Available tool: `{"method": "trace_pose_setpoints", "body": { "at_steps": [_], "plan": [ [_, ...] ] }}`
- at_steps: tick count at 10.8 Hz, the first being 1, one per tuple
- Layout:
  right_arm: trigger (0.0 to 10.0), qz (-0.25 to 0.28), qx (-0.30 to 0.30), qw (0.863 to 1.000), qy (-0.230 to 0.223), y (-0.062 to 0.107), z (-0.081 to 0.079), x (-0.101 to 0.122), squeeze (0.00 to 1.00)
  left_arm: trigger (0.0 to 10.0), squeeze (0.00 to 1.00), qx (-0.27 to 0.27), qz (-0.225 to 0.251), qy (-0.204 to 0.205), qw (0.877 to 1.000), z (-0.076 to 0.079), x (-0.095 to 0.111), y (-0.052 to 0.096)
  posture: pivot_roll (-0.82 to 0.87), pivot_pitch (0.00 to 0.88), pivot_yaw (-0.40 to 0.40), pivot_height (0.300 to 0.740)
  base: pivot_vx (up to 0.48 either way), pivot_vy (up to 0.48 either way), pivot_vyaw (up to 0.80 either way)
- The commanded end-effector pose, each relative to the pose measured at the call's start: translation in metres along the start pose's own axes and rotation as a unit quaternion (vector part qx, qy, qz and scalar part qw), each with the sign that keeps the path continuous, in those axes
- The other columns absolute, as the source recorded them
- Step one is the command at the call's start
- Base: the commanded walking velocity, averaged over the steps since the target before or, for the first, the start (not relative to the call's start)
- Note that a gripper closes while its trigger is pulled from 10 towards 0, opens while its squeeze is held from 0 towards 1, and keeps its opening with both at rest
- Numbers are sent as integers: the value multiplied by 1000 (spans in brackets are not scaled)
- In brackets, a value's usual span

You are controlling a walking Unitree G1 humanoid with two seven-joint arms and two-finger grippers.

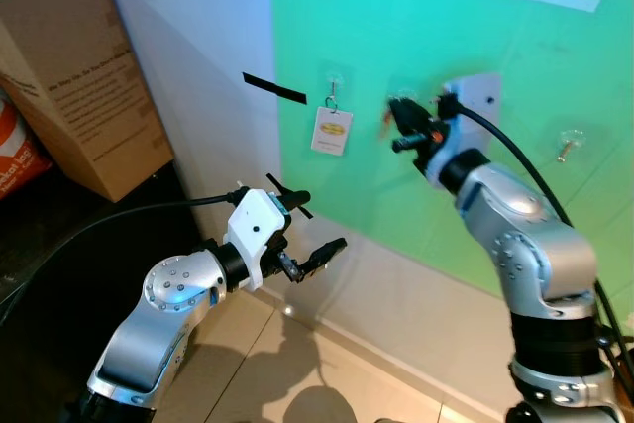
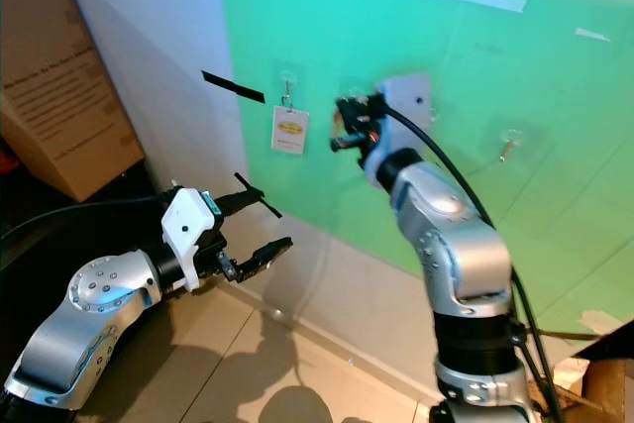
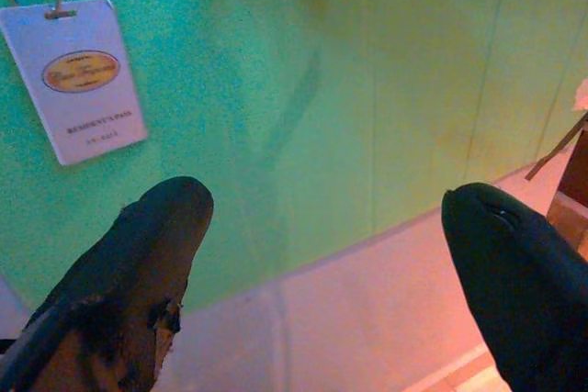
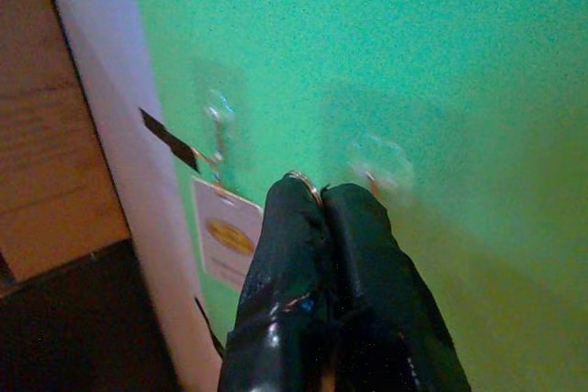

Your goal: Hang keys on a hook

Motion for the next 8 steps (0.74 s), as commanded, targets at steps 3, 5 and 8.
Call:
{"method": "trace_pose_setpoints", "body": {
  "at_steps": [3,5,8],
  "plan": [
    [10000,-40,-3,999,3,3,5,-6,0,10000,0,-6,8,-9,1000,-1,6,-1,-97,12,14,740,0,0,0],
    [10000,-48,8,999,1,0,1,-8,0,10000,0,-4,6,-8,1000,-1,5,0,-91,11,7,740,0,0,0],
    [10000,-34,8,999,-7,-3,-1,1,0,10000,0,-4,6,-9,1000,-1,5,0,-92,11,8,740,0,0,0]
  ]
}}
Point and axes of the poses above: a point about 5 cm out from each wrist's last joint towards the gripper, its own y axis pointing back from the gripper into the wrist, its own x axis along the axis of the wrist's last joint, z = x × y, the point moved 2 cm from there along -y, pointing out of the wrist towards the gripper, and after that the axes turned 9 degrees about -y, right-handed, at the moved point
